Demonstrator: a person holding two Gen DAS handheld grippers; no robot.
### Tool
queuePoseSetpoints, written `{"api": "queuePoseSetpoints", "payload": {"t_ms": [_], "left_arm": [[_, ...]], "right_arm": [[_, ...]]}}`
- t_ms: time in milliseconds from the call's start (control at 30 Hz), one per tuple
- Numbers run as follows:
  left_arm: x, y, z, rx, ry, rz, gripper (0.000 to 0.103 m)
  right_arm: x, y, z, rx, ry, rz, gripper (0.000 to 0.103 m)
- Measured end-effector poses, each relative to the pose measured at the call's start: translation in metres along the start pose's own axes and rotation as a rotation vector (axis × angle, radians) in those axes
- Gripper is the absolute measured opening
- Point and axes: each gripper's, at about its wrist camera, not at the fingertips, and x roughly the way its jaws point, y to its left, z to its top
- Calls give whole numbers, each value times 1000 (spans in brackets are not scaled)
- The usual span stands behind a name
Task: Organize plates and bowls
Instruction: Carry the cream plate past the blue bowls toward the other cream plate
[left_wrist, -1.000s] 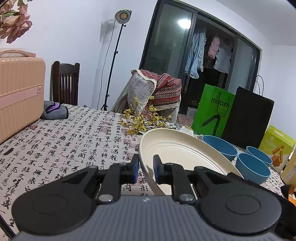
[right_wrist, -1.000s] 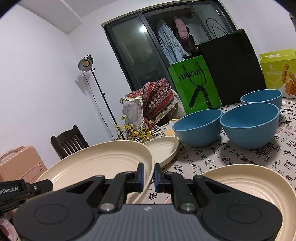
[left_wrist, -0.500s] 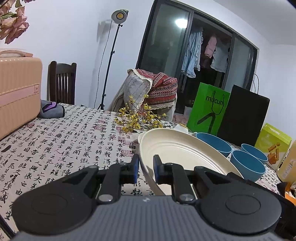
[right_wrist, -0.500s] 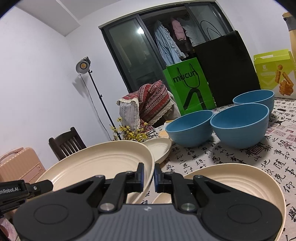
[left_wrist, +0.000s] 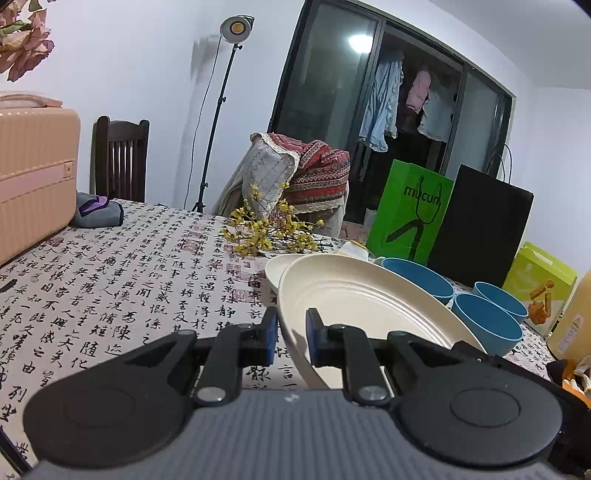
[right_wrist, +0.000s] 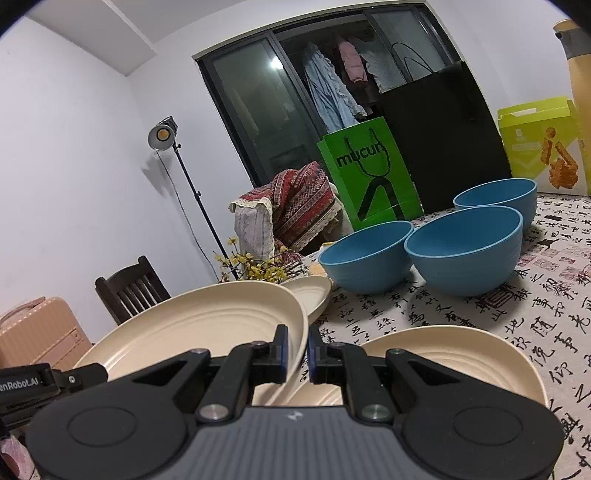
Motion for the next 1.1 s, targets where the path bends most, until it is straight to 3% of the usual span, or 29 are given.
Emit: {"api": "queuePoseSetpoints", "payload": {"t_ms": [1100], "left_arm": [[0, -41, -13, 20, 15, -27, 16]], "right_arm": [[-20, -46, 4, 43, -22, -12, 10]]}}
